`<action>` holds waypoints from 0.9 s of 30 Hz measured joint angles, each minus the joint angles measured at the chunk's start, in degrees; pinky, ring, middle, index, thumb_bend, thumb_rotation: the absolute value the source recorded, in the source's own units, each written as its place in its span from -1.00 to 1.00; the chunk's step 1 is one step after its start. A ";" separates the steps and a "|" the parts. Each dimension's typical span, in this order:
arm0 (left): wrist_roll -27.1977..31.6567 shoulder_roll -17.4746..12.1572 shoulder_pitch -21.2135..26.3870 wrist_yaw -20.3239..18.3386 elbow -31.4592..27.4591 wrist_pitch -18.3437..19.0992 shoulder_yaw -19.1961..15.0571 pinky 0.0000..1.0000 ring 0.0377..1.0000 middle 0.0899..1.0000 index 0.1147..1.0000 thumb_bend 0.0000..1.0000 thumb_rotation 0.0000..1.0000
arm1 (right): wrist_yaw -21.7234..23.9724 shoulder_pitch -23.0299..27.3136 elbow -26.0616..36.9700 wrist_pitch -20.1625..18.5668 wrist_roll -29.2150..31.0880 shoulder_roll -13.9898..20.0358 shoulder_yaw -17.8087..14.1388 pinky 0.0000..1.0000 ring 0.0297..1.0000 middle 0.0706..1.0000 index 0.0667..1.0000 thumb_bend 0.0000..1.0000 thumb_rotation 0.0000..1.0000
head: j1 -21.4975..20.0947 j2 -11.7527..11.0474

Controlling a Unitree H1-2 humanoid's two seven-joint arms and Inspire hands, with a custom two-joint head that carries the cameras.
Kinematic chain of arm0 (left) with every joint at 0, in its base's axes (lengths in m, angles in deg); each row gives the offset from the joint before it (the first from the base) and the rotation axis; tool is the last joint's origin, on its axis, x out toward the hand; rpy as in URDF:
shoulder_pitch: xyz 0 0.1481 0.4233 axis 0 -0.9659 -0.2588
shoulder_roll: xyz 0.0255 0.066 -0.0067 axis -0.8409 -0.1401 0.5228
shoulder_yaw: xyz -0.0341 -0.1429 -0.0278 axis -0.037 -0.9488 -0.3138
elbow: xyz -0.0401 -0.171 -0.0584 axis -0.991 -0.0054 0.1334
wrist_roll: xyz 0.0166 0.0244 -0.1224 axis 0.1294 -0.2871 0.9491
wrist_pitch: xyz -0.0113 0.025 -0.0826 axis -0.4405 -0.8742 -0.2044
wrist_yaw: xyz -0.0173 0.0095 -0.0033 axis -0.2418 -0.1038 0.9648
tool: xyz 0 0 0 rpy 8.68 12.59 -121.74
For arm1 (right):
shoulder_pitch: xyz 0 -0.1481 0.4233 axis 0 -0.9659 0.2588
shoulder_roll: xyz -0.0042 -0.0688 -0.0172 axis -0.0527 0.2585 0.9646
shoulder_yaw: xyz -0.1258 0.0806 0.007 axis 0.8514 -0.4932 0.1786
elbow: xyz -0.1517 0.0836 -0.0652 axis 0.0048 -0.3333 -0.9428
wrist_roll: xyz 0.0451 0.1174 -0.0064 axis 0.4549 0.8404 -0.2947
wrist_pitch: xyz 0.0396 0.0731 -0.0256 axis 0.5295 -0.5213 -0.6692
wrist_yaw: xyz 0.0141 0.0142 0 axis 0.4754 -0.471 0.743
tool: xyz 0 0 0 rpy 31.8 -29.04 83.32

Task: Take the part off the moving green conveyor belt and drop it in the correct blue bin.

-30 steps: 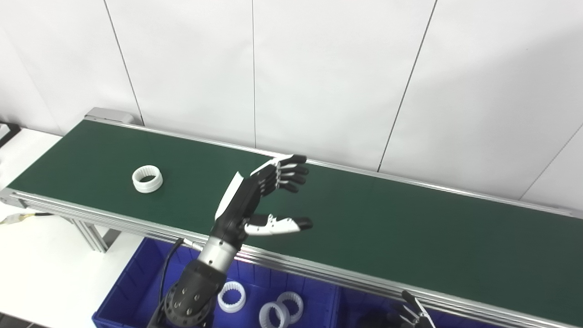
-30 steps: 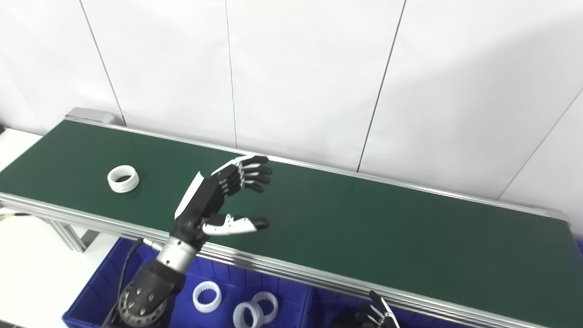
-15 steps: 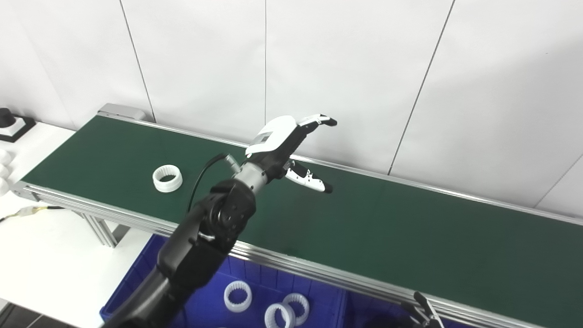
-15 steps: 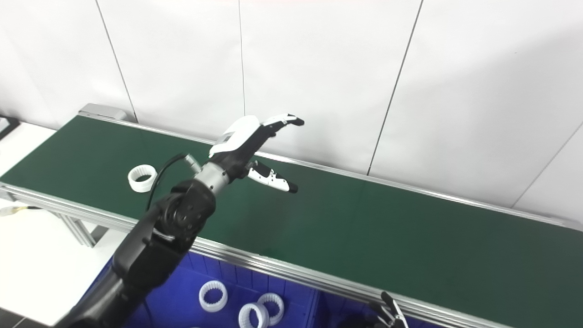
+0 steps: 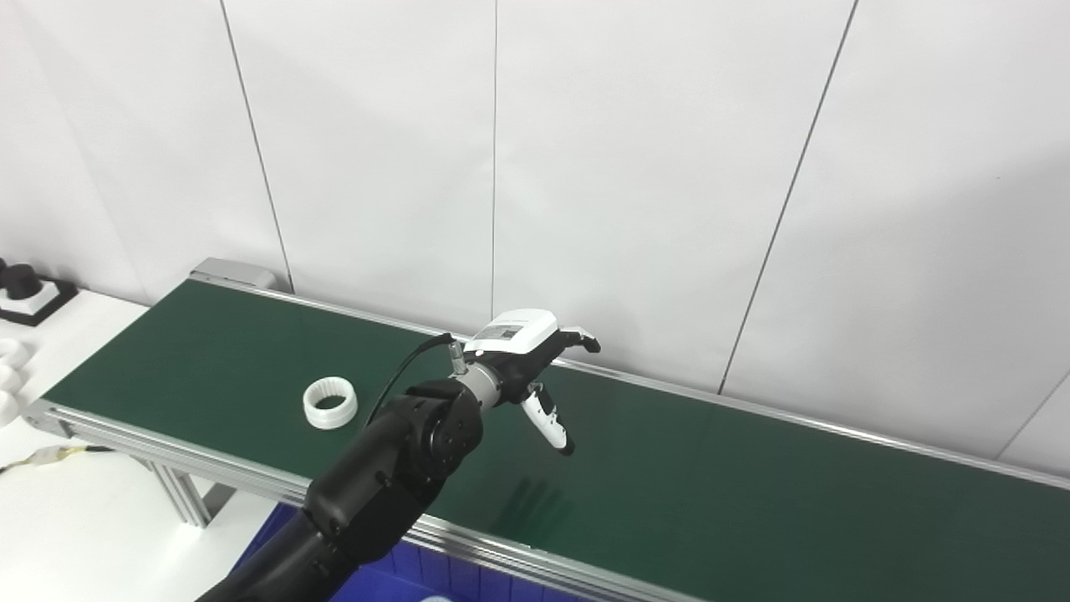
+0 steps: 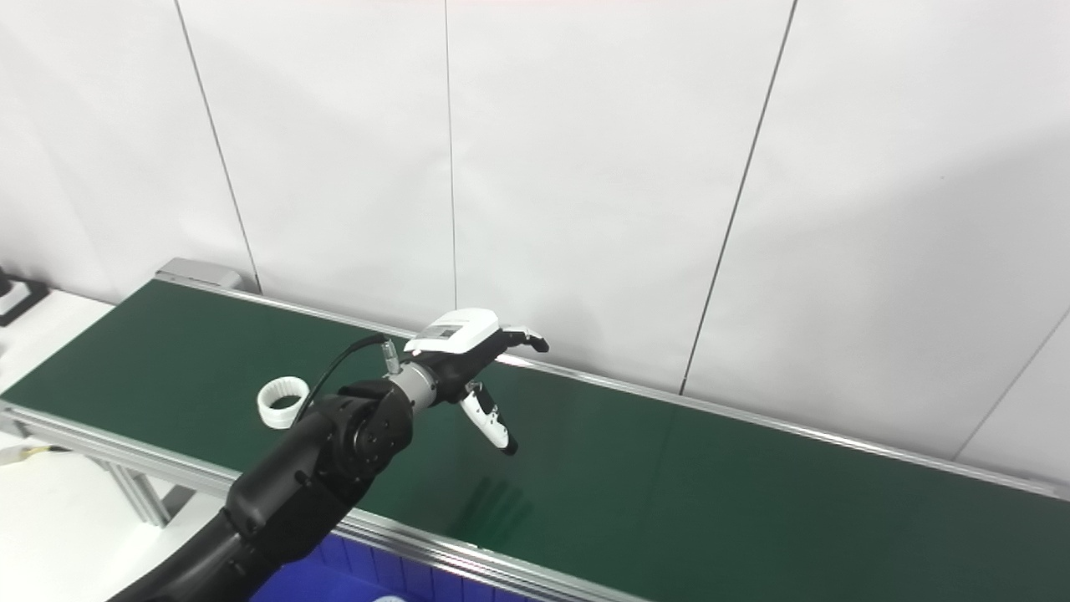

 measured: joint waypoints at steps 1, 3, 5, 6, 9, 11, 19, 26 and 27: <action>-0.20 -0.11 0.00 -0.10 0.00 0.06 0.24 0.93 0.83 0.76 0.60 0.86 -0.94 | 0.05 0.02 -0.06 0.01 0.12 0.02 -0.05 0.39 0.55 0.63 0.85 -0.17 0.71 | 0.00 0.00; -0.23 -0.48 -0.01 -0.54 0.01 0.20 0.68 0.96 0.83 0.77 0.59 0.86 -0.96 | 0.25 0.03 -0.23 0.01 0.55 0.02 -0.10 0.40 0.55 0.63 0.85 -0.17 0.71 | 0.09 0.09; -0.46 -0.97 -0.01 -1.32 0.00 0.61 1.04 0.98 0.84 0.78 0.59 0.85 -0.94 | 0.37 0.06 -0.47 0.02 0.66 0.02 -0.12 0.39 0.55 0.63 0.85 -0.17 0.72 | 0.00 0.26; -1.10 -1.24 -0.01 -1.74 -0.02 1.01 1.34 0.99 0.85 0.78 0.58 0.84 -0.94 | 0.39 0.06 -0.53 0.02 0.66 0.02 -0.12 0.40 0.55 0.63 0.85 -0.17 0.72 | -0.09 0.35; -1.46 -1.64 -0.04 -2.99 -0.03 1.50 1.75 1.00 0.86 0.79 0.58 0.84 -0.96 | 0.44 0.06 -0.54 0.03 0.66 0.01 -0.14 0.40 0.54 0.63 0.85 -0.17 0.72 | 0.00 0.35; -1.46 -1.68 -0.04 -4.04 -0.04 1.82 1.94 1.00 0.88 0.79 0.58 0.84 -0.97 | 0.54 0.07 -0.54 0.03 0.79 -0.02 -0.21 0.41 0.55 0.62 0.84 -0.14 0.71 | 0.09 0.44; -2.51 -2.28 -0.13 -5.95 0.08 2.52 3.03 0.98 0.84 0.74 0.56 0.90 -0.94 | 0.91 0.06 -0.54 0.03 0.96 -0.19 -0.37 0.42 0.56 0.64 0.85 -0.16 0.69 | 0.00 0.70; -2.74 -2.43 -0.26 -7.22 0.24 3.00 3.95 1.00 0.83 0.75 0.55 0.88 -0.97 | 0.90 0.05 -0.47 0.03 0.94 -0.25 -0.59 0.41 0.55 0.63 0.85 -0.14 0.69 | 0.26 0.88; -2.75 -2.43 -0.27 -7.35 0.30 3.00 4.29 1.00 0.82 0.75 0.55 0.88 -0.97 | 0.90 0.05 -0.46 0.03 0.94 -0.25 -0.62 0.41 0.55 0.63 0.85 -0.12 0.70 | 0.26 0.88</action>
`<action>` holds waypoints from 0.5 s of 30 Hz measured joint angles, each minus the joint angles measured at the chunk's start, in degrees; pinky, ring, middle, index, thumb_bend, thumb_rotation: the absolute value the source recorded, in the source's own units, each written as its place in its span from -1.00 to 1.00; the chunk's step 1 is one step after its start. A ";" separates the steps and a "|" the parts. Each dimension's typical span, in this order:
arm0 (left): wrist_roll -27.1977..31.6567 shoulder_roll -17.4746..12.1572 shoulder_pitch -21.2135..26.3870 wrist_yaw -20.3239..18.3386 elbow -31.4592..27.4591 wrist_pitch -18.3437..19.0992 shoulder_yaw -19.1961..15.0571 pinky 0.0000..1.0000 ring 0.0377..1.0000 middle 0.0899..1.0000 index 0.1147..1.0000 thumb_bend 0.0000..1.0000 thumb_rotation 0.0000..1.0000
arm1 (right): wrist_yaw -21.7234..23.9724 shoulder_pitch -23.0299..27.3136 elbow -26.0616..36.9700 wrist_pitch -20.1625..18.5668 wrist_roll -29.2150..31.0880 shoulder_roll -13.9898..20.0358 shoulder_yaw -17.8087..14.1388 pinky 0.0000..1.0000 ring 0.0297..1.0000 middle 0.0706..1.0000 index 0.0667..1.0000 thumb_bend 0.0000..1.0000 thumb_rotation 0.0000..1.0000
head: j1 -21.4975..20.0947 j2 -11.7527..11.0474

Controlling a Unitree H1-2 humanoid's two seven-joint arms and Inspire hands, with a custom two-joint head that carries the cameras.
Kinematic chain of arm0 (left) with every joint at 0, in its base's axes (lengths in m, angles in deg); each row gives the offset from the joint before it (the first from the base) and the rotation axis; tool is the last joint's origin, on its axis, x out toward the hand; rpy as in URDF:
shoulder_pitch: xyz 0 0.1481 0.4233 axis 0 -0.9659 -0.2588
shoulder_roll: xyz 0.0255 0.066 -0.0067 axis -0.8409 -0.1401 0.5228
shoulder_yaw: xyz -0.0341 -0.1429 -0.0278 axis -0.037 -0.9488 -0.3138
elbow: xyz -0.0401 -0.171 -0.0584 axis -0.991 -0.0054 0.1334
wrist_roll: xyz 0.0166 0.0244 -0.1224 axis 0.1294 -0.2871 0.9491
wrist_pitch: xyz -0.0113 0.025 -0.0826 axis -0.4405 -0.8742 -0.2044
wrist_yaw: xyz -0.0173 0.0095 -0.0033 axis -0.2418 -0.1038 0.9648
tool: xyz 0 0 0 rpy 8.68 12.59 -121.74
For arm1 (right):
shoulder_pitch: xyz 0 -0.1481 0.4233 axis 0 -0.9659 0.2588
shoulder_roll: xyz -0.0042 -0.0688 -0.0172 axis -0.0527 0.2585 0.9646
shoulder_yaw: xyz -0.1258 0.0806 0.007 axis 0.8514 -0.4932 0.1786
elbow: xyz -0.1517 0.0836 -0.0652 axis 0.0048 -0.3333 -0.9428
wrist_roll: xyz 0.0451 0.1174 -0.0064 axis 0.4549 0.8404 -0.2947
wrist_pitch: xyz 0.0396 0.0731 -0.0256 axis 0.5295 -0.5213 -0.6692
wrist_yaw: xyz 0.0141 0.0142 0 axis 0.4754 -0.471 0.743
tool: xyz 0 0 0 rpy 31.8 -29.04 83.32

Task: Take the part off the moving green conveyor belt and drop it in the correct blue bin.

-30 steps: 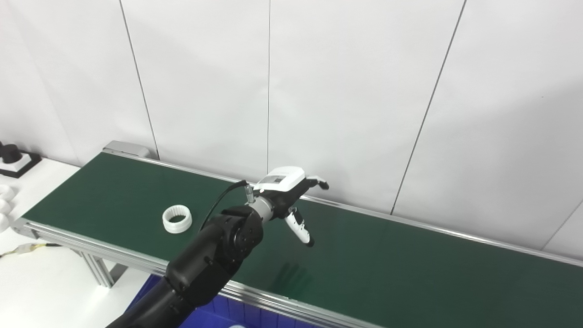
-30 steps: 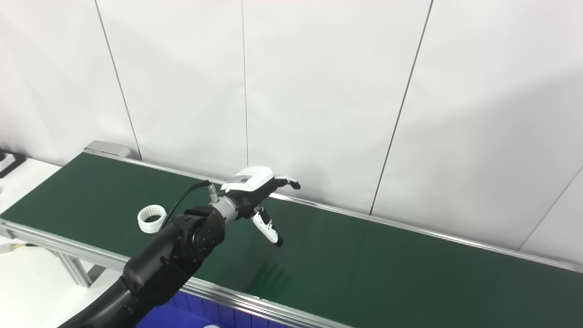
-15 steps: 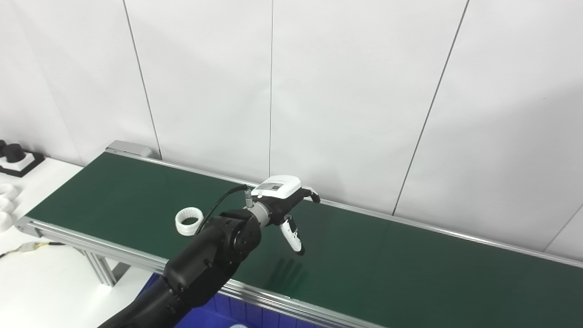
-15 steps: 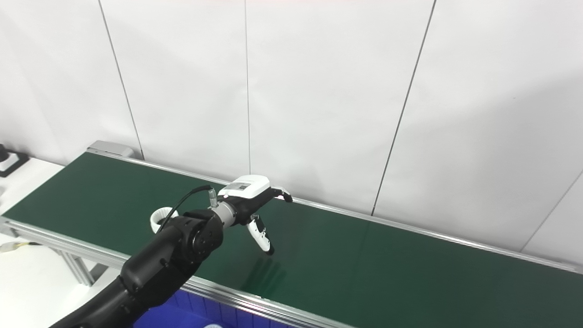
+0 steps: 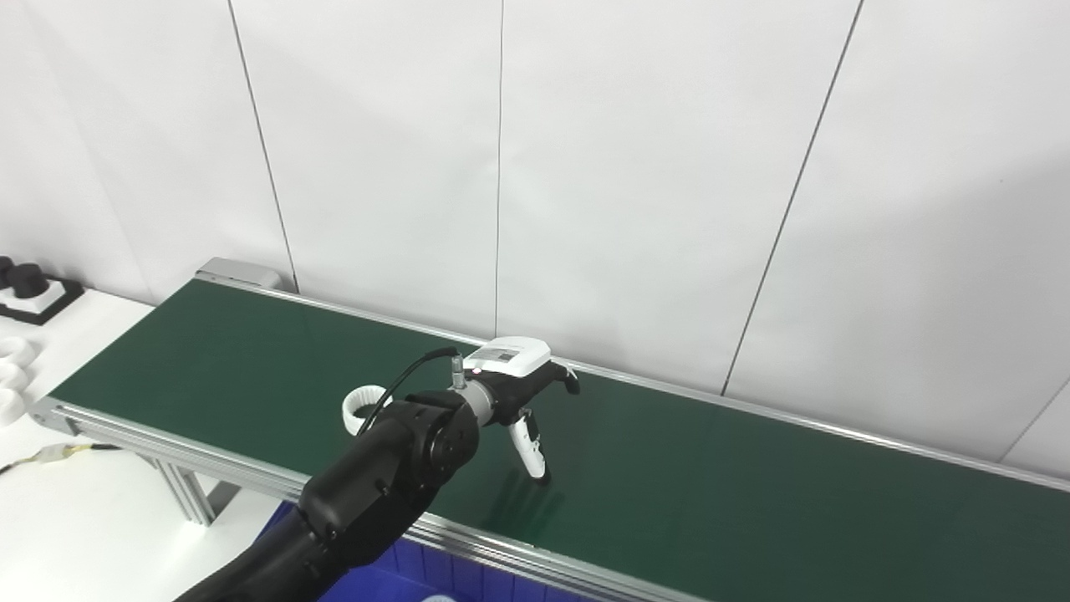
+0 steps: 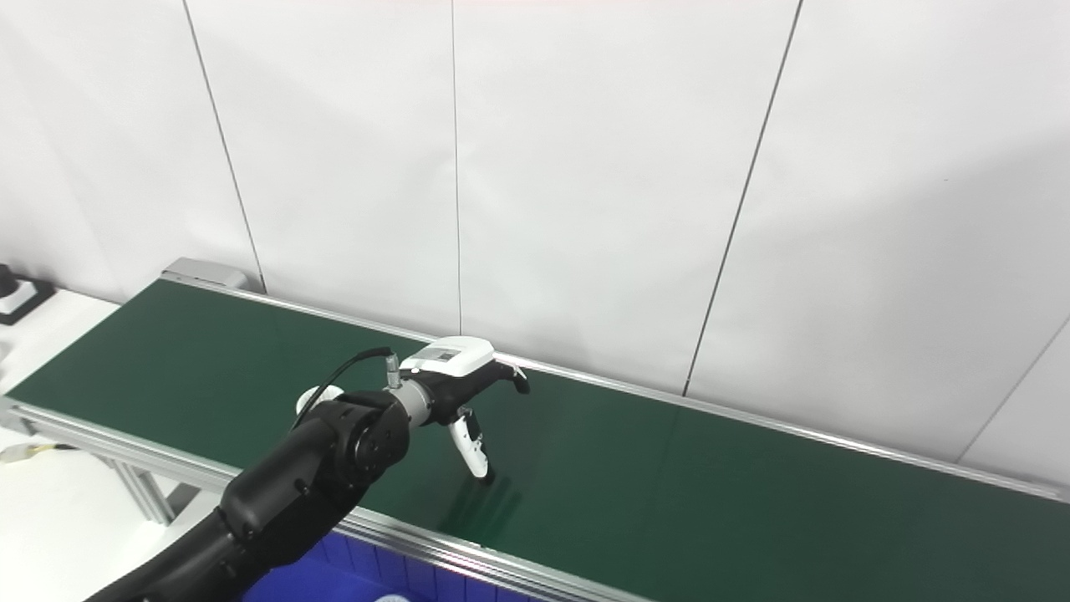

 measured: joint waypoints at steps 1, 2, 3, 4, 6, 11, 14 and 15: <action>-0.12 0.00 0.00 -0.01 0.13 0.00 0.35 1.00 0.81 0.74 0.54 0.87 -0.97 | 0.01 0.00 0.00 0.00 0.00 0.00 -0.01 0.41 0.55 0.63 0.85 -0.11 0.70 | 0.00 -0.09; -0.25 0.00 0.00 -0.01 0.28 -0.02 0.68 1.00 0.79 0.73 0.54 0.86 -0.99 | 0.03 0.00 0.00 0.00 0.00 0.01 -0.01 0.42 0.56 0.63 0.85 -0.10 0.71 | 0.00 -0.09; -0.53 0.00 0.00 0.00 0.46 -0.05 0.99 1.00 0.78 0.73 0.54 0.86 -0.99 | 0.04 0.00 -0.01 0.00 0.00 0.01 -0.02 0.43 0.56 0.63 0.85 -0.10 0.71 | 0.00 -0.09; -0.64 0.00 -0.01 0.02 0.74 -0.09 1.31 0.99 0.77 0.72 0.53 0.85 -1.00 | 0.10 0.00 -0.01 0.00 0.01 0.01 -0.02 0.43 0.56 0.64 0.85 -0.10 0.71 | 0.00 -0.09; -0.67 0.01 -0.01 0.07 1.25 -0.21 1.90 0.99 0.76 0.71 0.53 0.83 -1.00 | 0.15 0.00 -0.01 0.00 0.02 0.02 -0.03 0.43 0.56 0.64 0.86 -0.12 0.71 | -0.09 0.00; -0.94 0.01 -0.07 0.23 2.27 -0.65 3.22 1.00 0.77 0.72 0.52 0.83 -1.00 | 0.19 0.00 0.00 0.00 0.03 0.00 -0.09 0.44 0.57 0.64 0.85 -0.15 0.68 | 0.00 -0.17; -0.94 0.00 -0.07 0.24 2.65 -0.70 3.25 1.00 0.78 0.73 0.53 0.82 -1.00 | 0.18 0.00 -0.01 0.00 0.02 0.01 -0.10 0.43 0.56 0.64 0.85 -0.13 0.70 | -0.09 -0.26; -0.94 0.00 -0.07 0.27 2.90 -0.78 3.25 1.00 0.78 0.73 0.53 0.82 -1.00 | 0.18 0.00 -0.01 0.00 0.00 0.01 -0.11 0.43 0.56 0.64 0.85 -0.13 0.70 | -0.09 -0.26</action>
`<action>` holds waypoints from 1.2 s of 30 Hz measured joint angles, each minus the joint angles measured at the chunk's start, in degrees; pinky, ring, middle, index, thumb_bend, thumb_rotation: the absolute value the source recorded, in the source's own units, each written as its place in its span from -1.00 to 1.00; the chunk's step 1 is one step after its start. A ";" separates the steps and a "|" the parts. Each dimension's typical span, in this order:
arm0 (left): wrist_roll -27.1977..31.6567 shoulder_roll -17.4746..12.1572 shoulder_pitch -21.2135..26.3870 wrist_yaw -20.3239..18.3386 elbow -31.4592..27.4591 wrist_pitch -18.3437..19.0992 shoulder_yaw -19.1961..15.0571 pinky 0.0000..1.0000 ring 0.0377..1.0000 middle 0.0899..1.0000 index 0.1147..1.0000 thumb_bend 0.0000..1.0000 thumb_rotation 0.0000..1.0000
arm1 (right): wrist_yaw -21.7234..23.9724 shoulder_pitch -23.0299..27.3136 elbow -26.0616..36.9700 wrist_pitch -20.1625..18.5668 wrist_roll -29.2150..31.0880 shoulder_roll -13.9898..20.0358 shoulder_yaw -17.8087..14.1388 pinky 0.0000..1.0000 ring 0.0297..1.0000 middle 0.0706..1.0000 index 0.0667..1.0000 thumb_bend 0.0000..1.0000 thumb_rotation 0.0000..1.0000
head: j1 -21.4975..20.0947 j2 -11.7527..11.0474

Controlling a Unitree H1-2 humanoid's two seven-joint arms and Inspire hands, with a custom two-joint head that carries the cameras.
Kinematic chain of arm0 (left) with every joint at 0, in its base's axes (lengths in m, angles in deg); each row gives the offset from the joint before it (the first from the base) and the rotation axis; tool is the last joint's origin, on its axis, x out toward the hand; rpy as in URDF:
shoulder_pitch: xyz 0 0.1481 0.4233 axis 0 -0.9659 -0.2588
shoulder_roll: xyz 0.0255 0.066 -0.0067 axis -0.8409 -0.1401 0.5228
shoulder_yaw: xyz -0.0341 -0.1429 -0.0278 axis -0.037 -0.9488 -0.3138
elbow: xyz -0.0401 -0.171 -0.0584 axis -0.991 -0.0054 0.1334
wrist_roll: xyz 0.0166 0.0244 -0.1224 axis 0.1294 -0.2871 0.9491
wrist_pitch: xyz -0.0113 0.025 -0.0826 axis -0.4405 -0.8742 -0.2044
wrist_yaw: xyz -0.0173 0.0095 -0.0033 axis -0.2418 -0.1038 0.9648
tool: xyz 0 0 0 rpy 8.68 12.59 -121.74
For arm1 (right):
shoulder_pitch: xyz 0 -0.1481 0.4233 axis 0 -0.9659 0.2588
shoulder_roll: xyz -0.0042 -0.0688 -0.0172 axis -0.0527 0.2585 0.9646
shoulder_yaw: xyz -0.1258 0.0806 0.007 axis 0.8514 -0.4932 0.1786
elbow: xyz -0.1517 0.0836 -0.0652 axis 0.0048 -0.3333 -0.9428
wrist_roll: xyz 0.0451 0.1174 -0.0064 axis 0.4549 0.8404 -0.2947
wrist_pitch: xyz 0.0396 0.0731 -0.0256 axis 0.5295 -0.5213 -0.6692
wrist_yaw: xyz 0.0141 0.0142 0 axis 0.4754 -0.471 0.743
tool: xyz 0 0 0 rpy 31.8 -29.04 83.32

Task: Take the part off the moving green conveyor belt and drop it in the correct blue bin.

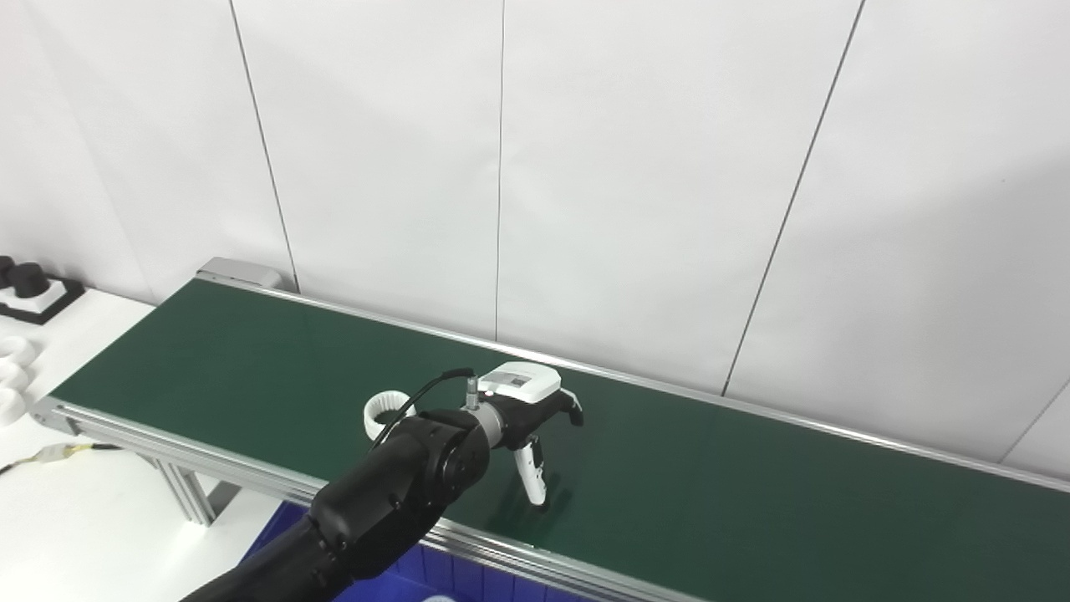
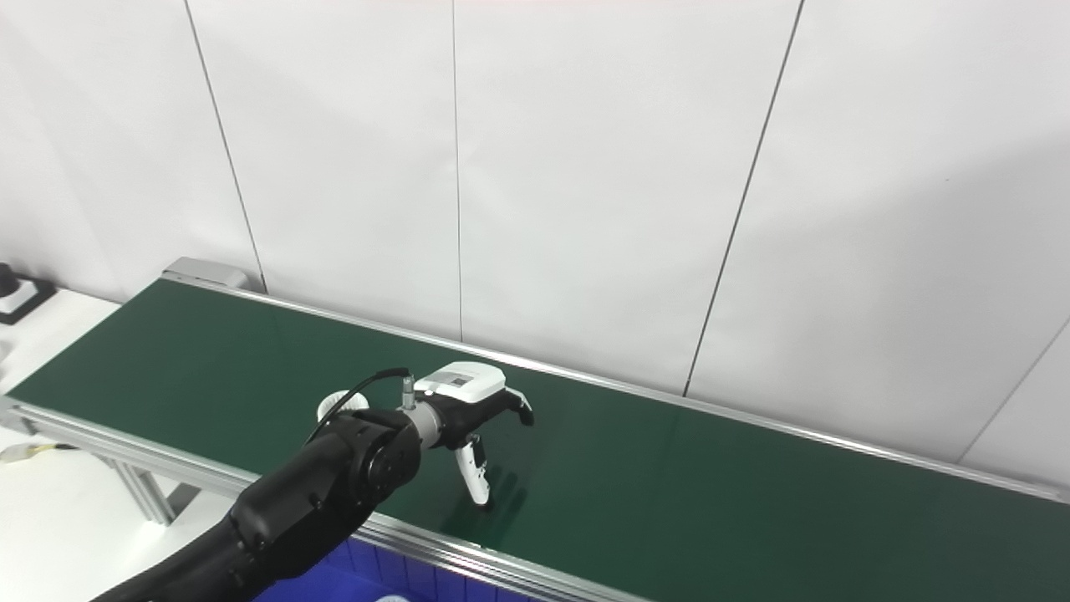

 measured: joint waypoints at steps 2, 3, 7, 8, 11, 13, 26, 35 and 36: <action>0.00 -0.04 0.00 0.16 0.70 -0.06 0.00 1.00 0.78 0.73 0.53 0.81 -1.00 | 0.04 0.00 0.00 0.00 0.00 0.01 0.00 0.44 0.57 0.64 0.85 -0.14 0.69 | 0.00 0.00; 0.01 -0.12 0.00 0.16 0.88 -0.06 0.00 1.00 0.78 0.73 0.53 0.81 -1.00 | 0.09 0.00 0.00 0.00 0.01 0.01 0.00 0.44 0.57 0.64 0.85 -0.15 0.69 | 0.00 0.00; 0.13 -0.57 0.02 0.71 2.63 -0.82 -0.02 0.98 0.77 0.73 0.53 0.82 -1.00 | 0.11 0.01 -0.01 0.00 0.00 0.01 -0.01 0.42 0.56 0.64 0.85 -0.15 0.70 | -0.18 -0.09; 0.24 -0.61 0.02 0.90 3.27 -0.98 -0.05 0.97 0.77 0.73 0.54 0.82 -1.00 | 0.12 0.02 -0.01 0.00 0.00 0.02 0.00 0.42 0.57 0.65 0.85 -0.14 0.69 | -0.18 -0.09; 0.48 -0.62 0.03 1.66 5.44 -1.50 -0.05 0.96 0.77 0.72 0.54 0.82 -1.00 | 0.15 0.06 -0.05 0.00 0.00 0.04 -0.02 0.42 0.57 0.66 0.85 -0.13 0.70 | -0.26 -0.09; 1.08 -0.63 0.13 2.16 6.77 -1.73 -0.10 0.96 0.79 0.75 0.55 0.81 -0.99 | 0.14 0.06 -0.06 0.00 -0.03 0.07 -0.02 0.41 0.55 0.65 0.85 -0.13 0.71 | -0.18 0.00; 2.91 -1.06 2.00 3.47 12.64 -3.49 -0.19 0.92 0.80 0.76 0.59 0.86 -1.00 | 0.12 -0.14 0.27 0.00 -0.15 0.08 -0.04 0.42 0.57 0.66 0.86 -0.15 0.68 | -0.61 0.26; 3.08 -1.17 1.99 4.14 12.75 -3.85 -0.20 0.93 0.81 0.76 0.60 0.82 -1.00 | 0.14 -0.24 0.83 0.00 -0.14 0.08 -0.05 0.40 0.55 0.64 0.85 -0.19 0.67 | -0.44 0.35; 3.08 -1.18 1.99 4.13 12.74 -3.85 -0.20 0.94 0.81 0.76 0.60 0.82 -1.00 | 0.12 -0.24 0.83 0.00 -0.17 0.08 -0.04 0.39 0.55 0.64 0.85 -0.18 0.69 | -0.44 0.44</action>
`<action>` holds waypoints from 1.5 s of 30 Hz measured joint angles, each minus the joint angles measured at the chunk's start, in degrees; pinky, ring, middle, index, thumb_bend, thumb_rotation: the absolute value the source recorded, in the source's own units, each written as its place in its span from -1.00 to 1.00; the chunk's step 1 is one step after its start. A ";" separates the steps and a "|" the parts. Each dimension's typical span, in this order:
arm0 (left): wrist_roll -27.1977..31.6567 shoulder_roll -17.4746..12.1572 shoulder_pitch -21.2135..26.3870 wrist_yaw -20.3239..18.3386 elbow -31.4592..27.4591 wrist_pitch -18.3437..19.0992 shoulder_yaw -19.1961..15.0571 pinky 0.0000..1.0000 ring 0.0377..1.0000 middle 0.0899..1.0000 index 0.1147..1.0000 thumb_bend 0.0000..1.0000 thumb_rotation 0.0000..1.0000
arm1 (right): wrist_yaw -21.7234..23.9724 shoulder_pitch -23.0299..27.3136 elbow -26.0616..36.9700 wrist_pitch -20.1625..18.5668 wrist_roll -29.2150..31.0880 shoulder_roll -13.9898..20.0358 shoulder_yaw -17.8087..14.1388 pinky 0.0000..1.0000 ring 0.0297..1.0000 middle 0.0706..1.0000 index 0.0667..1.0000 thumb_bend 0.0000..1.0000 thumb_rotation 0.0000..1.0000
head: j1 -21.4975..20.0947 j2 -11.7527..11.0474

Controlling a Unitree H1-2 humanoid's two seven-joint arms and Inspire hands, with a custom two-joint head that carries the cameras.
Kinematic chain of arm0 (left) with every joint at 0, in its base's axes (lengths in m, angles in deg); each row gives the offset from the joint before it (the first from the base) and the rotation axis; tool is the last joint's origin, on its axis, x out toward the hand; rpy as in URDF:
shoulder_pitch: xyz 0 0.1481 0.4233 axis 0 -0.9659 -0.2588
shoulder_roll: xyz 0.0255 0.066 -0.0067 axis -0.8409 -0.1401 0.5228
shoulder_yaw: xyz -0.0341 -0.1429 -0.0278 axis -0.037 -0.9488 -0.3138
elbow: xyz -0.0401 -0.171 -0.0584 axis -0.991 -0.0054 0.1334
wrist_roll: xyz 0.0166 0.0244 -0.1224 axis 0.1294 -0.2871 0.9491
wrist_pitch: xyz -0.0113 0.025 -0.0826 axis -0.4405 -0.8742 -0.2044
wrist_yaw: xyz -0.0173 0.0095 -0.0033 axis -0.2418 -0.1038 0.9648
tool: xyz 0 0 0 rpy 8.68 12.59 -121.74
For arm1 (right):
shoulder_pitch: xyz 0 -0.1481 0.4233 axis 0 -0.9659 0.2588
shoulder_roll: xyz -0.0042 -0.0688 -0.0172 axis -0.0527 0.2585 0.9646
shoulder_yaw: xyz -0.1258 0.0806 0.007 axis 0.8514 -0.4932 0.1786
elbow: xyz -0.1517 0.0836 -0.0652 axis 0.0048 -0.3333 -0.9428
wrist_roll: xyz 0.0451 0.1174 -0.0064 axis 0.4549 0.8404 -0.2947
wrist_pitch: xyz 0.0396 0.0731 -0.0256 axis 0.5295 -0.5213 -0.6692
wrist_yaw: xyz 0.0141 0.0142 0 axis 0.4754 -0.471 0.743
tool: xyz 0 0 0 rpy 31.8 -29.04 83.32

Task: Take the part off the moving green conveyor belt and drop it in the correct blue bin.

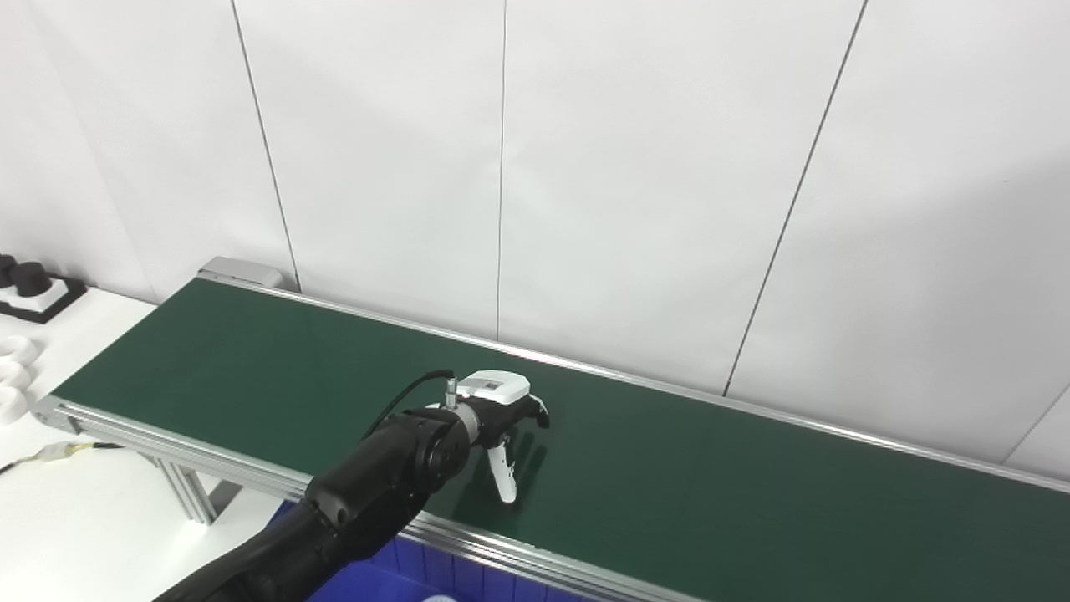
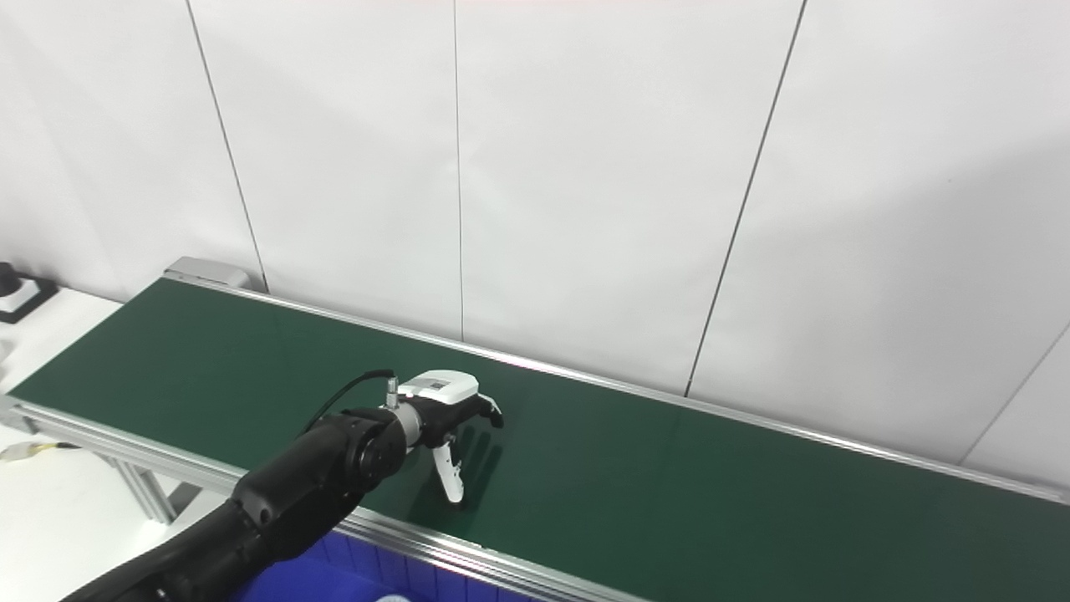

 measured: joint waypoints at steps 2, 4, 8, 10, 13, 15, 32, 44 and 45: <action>0.00 -0.05 0.00 0.00 -0.12 0.00 0.00 0.94 0.81 0.76 0.61 0.82 -1.00 | -0.03 0.00 0.00 0.00 -0.06 0.00 0.00 0.39 0.54 0.64 0.85 -0.16 0.69 | 0.00 0.00; 0.00 -0.09 0.00 -0.01 -0.21 0.00 0.00 0.94 0.81 0.76 0.61 0.82 -1.00 | -0.02 0.00 0.00 0.00 -0.03 0.00 0.00 0.40 0.55 0.64 0.85 -0.15 0.68 | 0.00 0.00; -0.07 -0.17 0.00 -0.04 -0.48 0.01 0.04 0.95 0.80 0.76 0.60 0.80 -1.00 | -0.02 0.00 0.01 0.00 0.00 0.00 -0.01 0.39 0.55 0.63 0.85 -0.17 0.70 | 0.09 0.09; -0.15 -0.26 -0.02 -0.22 -1.31 0.01 0.05 0.94 0.80 0.75 0.59 0.81 -1.00 | -0.02 -0.04 0.13 0.00 -0.02 0.00 -0.01 0.39 0.55 0.63 0.85 -0.16 0.70 | 0.09 0.09; -0.15 -0.30 -0.01 -0.24 -2.37 0.01 0.03 0.94 0.80 0.76 0.59 0.82 -1.00 | -0.01 -0.04 0.31 0.00 -0.01 0.00 -0.01 0.40 0.55 0.64 0.85 -0.17 0.69 | 0.00 0.09; -0.17 -0.30 -0.02 -0.48 -2.36 0.02 0.04 0.94 0.79 0.75 0.59 0.82 -1.00 | 0.00 -0.10 0.31 0.00 0.01 0.01 -0.01 0.40 0.55 0.64 0.85 -0.19 0.68 | -0.09 0.18; -0.66 -0.38 -0.94 -0.66 -3.55 0.01 0.61 0.93 0.75 0.72 0.54 0.77 -1.00 | 0.07 -0.10 0.39 -0.01 0.02 0.17 -0.02 0.40 0.56 0.64 0.85 -0.12 0.70 | -0.17 0.70; -0.67 -0.34 -2.24 0.80 -1.80 -0.22 1.11 0.93 0.77 0.73 0.57 0.75 -1.00 | 0.08 -0.14 0.41 -0.01 0.02 0.35 -0.03 0.39 0.55 0.64 0.85 -0.07 0.71 | -0.26 0.79; -0.66 -0.34 -2.24 1.19 -1.68 -0.48 1.12 0.93 0.77 0.73 0.57 0.75 -1.00 | 0.10 -0.13 0.41 -0.01 0.02 0.35 -0.03 0.39 0.55 0.64 0.85 -0.07 0.71 | -0.26 0.79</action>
